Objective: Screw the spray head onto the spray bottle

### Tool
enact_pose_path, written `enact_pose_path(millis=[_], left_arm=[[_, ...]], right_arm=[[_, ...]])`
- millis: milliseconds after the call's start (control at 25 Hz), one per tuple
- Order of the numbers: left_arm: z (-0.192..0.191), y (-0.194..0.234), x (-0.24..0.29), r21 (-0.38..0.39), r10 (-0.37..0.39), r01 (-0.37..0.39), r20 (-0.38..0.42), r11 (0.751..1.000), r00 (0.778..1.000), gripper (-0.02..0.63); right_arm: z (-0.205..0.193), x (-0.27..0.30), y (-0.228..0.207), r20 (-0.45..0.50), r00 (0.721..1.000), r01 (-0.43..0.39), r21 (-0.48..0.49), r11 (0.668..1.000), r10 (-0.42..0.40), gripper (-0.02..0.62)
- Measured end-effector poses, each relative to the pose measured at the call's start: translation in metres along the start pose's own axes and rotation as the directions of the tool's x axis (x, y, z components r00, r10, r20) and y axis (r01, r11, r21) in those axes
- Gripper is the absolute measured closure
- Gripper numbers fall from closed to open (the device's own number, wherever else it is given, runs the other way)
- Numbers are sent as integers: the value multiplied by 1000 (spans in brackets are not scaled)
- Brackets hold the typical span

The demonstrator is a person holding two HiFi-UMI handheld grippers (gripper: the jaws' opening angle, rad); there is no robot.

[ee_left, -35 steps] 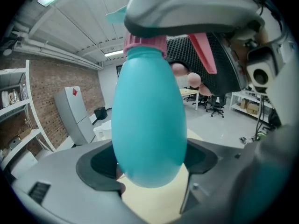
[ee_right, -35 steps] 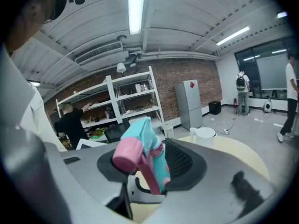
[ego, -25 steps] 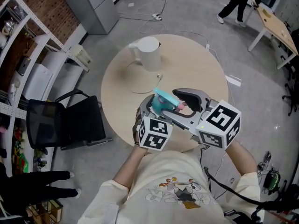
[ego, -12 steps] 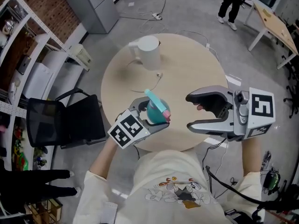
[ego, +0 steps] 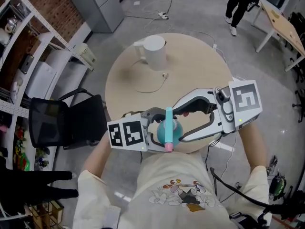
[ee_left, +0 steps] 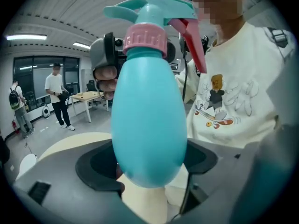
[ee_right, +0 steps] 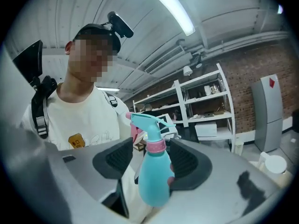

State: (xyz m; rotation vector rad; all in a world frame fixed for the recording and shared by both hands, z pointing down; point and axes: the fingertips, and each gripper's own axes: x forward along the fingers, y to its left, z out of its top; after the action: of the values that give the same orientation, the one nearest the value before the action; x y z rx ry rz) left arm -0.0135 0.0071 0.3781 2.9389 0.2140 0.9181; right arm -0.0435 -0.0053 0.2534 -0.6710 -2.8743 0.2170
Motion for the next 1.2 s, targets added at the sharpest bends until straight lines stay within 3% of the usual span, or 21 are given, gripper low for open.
enact_pose_path(millis=[200,360,480,600,680,800,920,1040,1200], left_arm=[[2,-8,4,20,-43,44,-31,999,999,190],[2,-8,4,17,-53,53,-33,998,998,190],[1,5,4,-28,20,-21,-32,999,999,190],[-2,29,0,-91,176,-180,-49,980,983,190],[-4,45,-5,-146,285,-291,-63,945,956,190],[-12,64,-9,-199,433,-444,-101,873,896,190],[-13,75,-9,-236,519,-527,-101,816,849,190],[-13,85,-12,-272,583,-583,-88,766,808,190],[-16,98,-17,-311,677,-670,-103,674,729,190]], right_arm=[[0,10,6,-11,998,-68,-15,998,68,387],[0,9,2,-2,998,-63,-13,998,63,459],[-1,4,-7,20,1000,-15,-4,1000,16,460],[-5,-7,-25,25,996,84,-4,996,-84,460],[-5,-12,-37,34,986,160,4,987,-160,460],[-8,-13,-50,41,965,258,3,966,-258,460],[-8,-15,-57,48,936,350,-11,937,-349,460],[-6,-15,-64,60,893,448,-20,894,-447,460],[-7,-19,-74,76,808,586,-7,810,-584,460]])
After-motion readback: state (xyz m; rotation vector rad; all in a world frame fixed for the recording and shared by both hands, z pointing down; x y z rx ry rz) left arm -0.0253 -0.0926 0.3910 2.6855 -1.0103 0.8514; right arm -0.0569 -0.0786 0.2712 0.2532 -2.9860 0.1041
